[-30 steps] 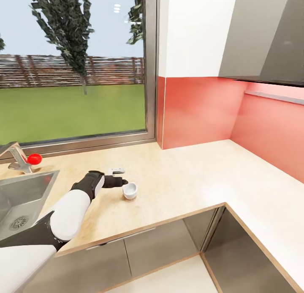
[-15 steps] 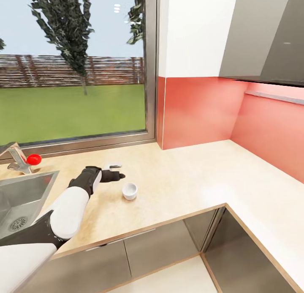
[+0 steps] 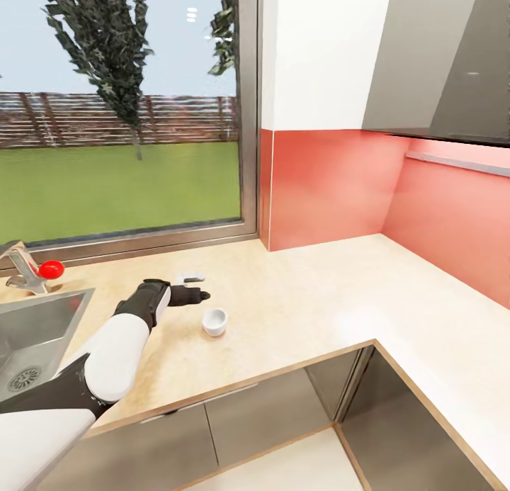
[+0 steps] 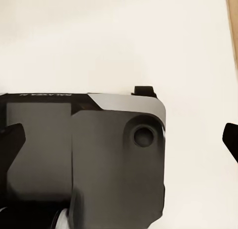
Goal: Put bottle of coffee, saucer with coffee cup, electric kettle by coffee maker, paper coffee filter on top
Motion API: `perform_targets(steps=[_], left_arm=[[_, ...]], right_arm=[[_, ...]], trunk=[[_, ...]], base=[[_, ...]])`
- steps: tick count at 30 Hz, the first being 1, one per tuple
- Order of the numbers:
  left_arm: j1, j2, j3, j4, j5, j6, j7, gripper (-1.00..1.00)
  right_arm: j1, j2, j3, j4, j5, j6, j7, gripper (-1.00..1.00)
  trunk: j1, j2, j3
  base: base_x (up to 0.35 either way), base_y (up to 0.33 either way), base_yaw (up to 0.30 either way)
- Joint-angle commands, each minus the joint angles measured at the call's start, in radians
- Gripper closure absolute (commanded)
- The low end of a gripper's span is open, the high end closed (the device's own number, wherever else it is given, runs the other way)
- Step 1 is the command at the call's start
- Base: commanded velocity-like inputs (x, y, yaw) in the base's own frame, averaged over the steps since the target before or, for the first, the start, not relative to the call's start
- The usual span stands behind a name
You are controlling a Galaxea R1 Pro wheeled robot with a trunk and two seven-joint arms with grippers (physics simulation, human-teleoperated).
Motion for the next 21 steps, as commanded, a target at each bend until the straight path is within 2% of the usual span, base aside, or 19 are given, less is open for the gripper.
perform_targets(steps=[1, 7, 21], left_arm=[[-0.001, -0.001, 0.008, -0.001, -0.01, 0.004, -0.008, -1.0], [0.002, -0.003, 0.008, 0.006, -0.01, 0.004, -0.009, -1.0], [0.061, -0.003, 0.008, 0.006, -0.01, 0.004, -0.009, -1.0]], right_arm=[[-0.001, 0.0, 0.009, 0.0, -0.01, 0.001, -0.001, -1.0], [-0.001, 0.0, 0.009, 0.0, -0.01, 0.001, -0.001, -1.0], [-0.001, 0.002, 0.009, 0.001, -0.01, 0.001, -0.001, -1.0]], trunk=[[0.001, -0.002, -0.002], [0.001, -0.002, -0.002], [0.001, -0.002, -0.002]], base=[[0.0, 0.0, -0.003], [0.0, 0.0, -0.001], [0.0, 0.0, 0.0]])
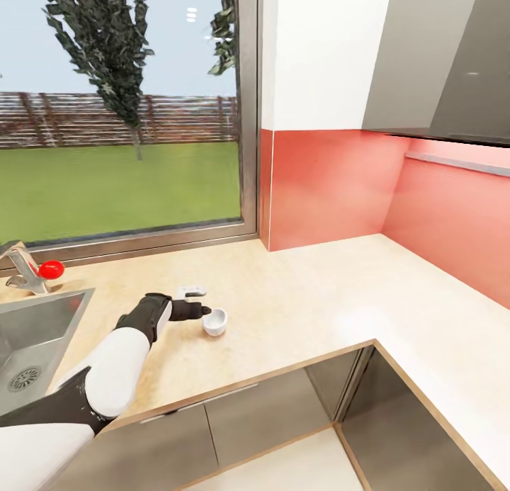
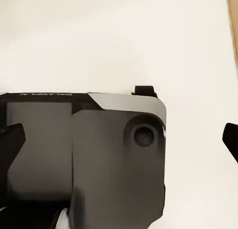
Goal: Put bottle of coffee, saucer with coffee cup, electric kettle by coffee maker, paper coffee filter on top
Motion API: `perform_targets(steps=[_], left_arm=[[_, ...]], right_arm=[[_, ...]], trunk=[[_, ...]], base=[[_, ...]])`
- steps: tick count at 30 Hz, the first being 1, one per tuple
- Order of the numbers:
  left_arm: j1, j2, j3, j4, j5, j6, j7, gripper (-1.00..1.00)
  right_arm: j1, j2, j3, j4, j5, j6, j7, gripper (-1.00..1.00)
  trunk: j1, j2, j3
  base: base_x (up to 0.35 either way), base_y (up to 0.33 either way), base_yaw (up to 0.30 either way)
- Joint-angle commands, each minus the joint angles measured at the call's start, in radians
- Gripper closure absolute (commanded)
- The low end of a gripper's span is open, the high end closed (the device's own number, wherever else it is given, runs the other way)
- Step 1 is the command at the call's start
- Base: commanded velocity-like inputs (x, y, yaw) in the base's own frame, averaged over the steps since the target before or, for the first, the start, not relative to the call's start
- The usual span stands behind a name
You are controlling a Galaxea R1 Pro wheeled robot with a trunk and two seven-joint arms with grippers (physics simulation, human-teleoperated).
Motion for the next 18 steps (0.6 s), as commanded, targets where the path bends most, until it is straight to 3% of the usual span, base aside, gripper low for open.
perform_targets(steps=[1, 18], left_arm=[[0.0, -0.001, 0.008, -0.003, -0.01, 0.004, -0.008, -1.0], [0.006, -0.007, 0.008, -0.001, -0.007, 0.004, -0.008, -1.0]], right_arm=[[-0.001, 0.0, 0.008, 0.0, -0.01, 0.001, -0.001, -1.0], [-0.001, -0.001, 0.008, 0.0, -0.01, 0.001, -0.001, -1.0]], trunk=[[0.001, -0.002, -0.002], [0.001, -0.002, -0.002]], base=[[0.0, 0.0, 0.0], [0.0, 0.0, -0.009]])
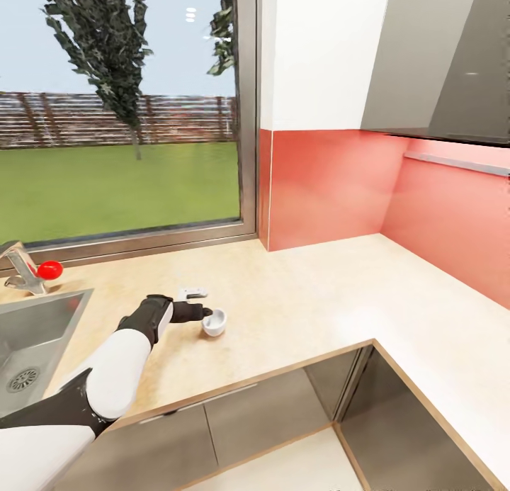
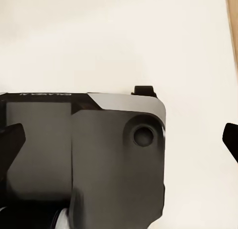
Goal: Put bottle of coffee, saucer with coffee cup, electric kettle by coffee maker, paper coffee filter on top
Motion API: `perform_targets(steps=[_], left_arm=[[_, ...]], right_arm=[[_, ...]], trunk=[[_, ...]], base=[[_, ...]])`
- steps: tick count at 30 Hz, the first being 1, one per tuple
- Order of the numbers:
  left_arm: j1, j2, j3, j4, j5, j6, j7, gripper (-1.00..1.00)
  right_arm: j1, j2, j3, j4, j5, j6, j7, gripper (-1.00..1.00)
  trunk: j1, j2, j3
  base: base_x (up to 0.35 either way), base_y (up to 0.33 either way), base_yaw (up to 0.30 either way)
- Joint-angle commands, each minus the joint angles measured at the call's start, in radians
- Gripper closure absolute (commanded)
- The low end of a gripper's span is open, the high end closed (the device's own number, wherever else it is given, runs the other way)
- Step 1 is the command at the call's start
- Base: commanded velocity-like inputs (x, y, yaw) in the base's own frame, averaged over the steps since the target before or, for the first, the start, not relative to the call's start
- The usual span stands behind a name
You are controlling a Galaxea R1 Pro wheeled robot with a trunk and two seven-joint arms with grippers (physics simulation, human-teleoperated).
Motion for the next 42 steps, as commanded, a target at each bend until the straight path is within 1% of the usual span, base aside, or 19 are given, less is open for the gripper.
perform_targets(steps=[1, 9, 21, 22, 42], left_arm=[[-0.001, -0.001, 0.008, -0.003, -0.01, 0.005, -0.008, -1.0], [0.031, 0.0, 0.008, -0.004, -0.013, 0.003, -0.008, -1.0], [0.036, 0.0, 0.008, -0.004, -0.014, 0.003, -0.008, -1.0], [0.036, -0.001, 0.008, -0.004, -0.015, 0.002, -0.008, 1.0], [0.034, -0.002, 0.013, -0.012, -0.015, 0.003, -0.003, 1.0]], right_arm=[[-0.001, 0.0, 0.008, 0.0, -0.01, 0.001, -0.001, -1.0], [-0.001, 0.0, 0.008, 0.0, -0.009, 0.001, -0.001, -1.0], [-0.001, 0.0, 0.008, 0.0, -0.009, 0.001, -0.001, -1.0], [-0.001, 0.0, 0.008, 0.0, -0.008, 0.001, -0.001, -1.0], [-0.001, 0.001, 0.008, 0.0, -0.008, 0.001, -0.001, -1.0]], trunk=[[0.001, -0.002, -0.002], [0.001, -0.002, -0.002], [0.001, -0.002, -0.002], [0.001, -0.002, -0.002], [0.001, -0.002, -0.002]], base=[[0.0, 0.0, -0.145], [0.0, 0.0, -0.047], [0.0, 0.0, 0.0], [0.0, 0.0, 0.0], [0.0, 0.0, 0.0]])
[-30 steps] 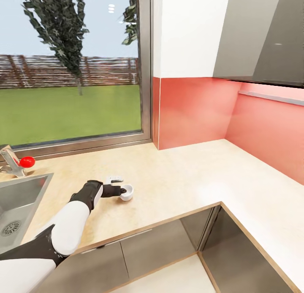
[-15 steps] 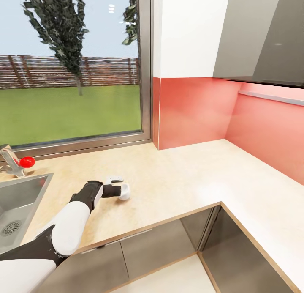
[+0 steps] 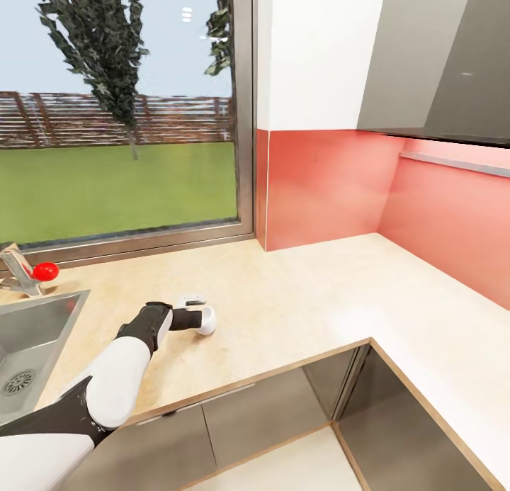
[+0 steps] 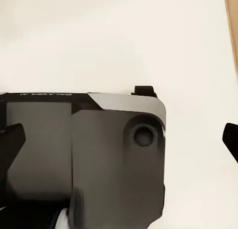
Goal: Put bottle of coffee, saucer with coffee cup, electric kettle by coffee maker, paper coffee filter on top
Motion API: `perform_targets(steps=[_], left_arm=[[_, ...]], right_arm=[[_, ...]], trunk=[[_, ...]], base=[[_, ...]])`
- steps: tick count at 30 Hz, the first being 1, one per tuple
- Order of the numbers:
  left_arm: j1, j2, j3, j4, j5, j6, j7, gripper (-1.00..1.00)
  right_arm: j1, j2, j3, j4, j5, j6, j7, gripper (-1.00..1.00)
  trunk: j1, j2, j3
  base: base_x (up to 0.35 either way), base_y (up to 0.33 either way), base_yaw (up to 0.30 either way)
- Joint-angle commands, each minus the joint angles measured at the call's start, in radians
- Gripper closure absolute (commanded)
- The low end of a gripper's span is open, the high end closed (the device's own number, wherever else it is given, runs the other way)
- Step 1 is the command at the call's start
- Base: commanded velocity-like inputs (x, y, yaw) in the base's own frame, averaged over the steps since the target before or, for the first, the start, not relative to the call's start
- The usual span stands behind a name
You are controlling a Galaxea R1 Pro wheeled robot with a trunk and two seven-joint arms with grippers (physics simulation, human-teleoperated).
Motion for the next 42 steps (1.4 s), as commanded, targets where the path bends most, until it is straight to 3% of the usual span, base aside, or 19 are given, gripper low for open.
perform_targets(steps=[1, 7, 17, 18, 20, 25, 30, 42], left_arm=[[-0.001, -0.001, 0.007, -0.004, -0.018, 0.003, -0.009, 1.0], [-0.015, -0.001, 0.005, -0.008, -0.018, 0.013, -0.021, 1.0], [-0.147, 0.007, 0.003, -0.013, -0.018, 0.114, -0.101, 1.0], [-0.187, 0.01, 0.002, -0.013, -0.018, 0.151, -0.121, 1.0], [-0.199, 0.022, 0.001, -0.013, -0.019, 0.176, -0.167, 1.0], [-0.201, 0.052, -0.003, -0.015, -0.021, 0.187, -0.229, 1.0], [-0.191, 0.054, -0.007, -0.015, -0.021, 0.18, -0.231, 1.0], [-0.191, 0.054, -0.006, -0.015, -0.021, 0.177, -0.231, 1.0]], right_arm=[[-0.001, 0.0, 0.009, 0.0, -0.01, 0.001, -0.001, -1.0], [-0.001, 0.003, 0.011, 0.0, -0.008, 0.001, -0.001, -1.0], [-0.001, 0.005, 0.011, -0.002, -0.008, -0.001, -0.001, -1.0], [-0.001, 0.005, 0.011, -0.002, -0.008, -0.001, -0.001, -1.0], [-0.001, 0.005, 0.01, -0.003, -0.009, -0.001, -0.001, -1.0], [-0.001, 0.004, 0.004, -0.002, -0.013, 0.001, -0.003, -1.0], [-0.001, -0.007, 0.002, -0.002, -0.012, 0.001, -0.004, -1.0], [-0.001, -0.007, 0.002, -0.002, -0.012, 0.001, -0.005, -1.0]], trunk=[[0.001, -0.002, -0.002], [0.001, -0.002, -0.002], [0.001, -0.002, -0.002], [0.001, -0.002, -0.002], [0.001, -0.002, -0.002], [0.001, -0.002, -0.002], [0.001, -0.002, -0.002], [0.001, -0.002, 0.006]], base=[[0.0, 0.0, 0.0], [0.0, 0.0, 0.0], [0.0, 0.0, 0.0], [0.0, 0.0, 0.0], [0.0, 0.0, 0.0], [-0.001, 0.0, 0.0], [-0.195, -0.118, 0.066], [-0.289, -0.135, 0.257]])
